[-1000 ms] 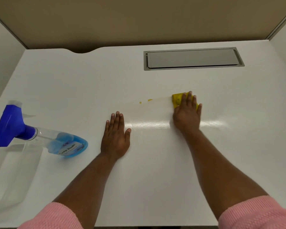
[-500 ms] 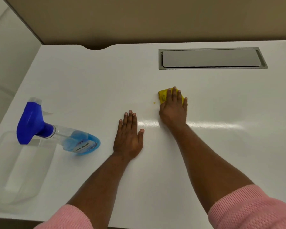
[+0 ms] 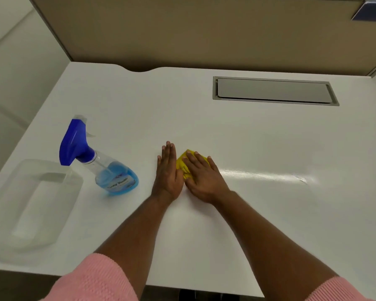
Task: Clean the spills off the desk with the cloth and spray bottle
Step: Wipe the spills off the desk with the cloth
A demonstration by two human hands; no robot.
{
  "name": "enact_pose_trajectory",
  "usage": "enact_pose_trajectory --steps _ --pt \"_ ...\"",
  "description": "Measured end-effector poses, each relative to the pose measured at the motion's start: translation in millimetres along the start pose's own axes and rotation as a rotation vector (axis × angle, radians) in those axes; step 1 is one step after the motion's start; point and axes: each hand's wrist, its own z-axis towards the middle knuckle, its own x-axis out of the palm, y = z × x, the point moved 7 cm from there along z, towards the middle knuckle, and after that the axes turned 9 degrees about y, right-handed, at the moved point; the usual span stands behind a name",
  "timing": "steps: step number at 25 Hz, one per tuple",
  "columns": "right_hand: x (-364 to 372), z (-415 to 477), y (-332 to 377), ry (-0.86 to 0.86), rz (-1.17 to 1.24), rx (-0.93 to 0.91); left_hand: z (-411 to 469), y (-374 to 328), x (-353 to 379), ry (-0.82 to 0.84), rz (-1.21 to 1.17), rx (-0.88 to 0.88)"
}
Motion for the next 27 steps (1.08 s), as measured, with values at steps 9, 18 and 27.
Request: enact_pose_trajectory --steps 9,18,27 --pt "-14.2 -106.1 -3.2 -0.121 0.453 0.186 -58.5 -15.6 -13.9 0.011 -0.051 -0.079" --pt "-59.3 -145.0 -14.2 -0.361 1.434 0.311 -76.9 -80.4 -7.6 0.112 -0.974 -0.385" --pt "-86.9 -163.2 -27.4 -0.495 1.294 0.418 -77.2 -101.1 -7.4 0.119 -0.94 -0.407"
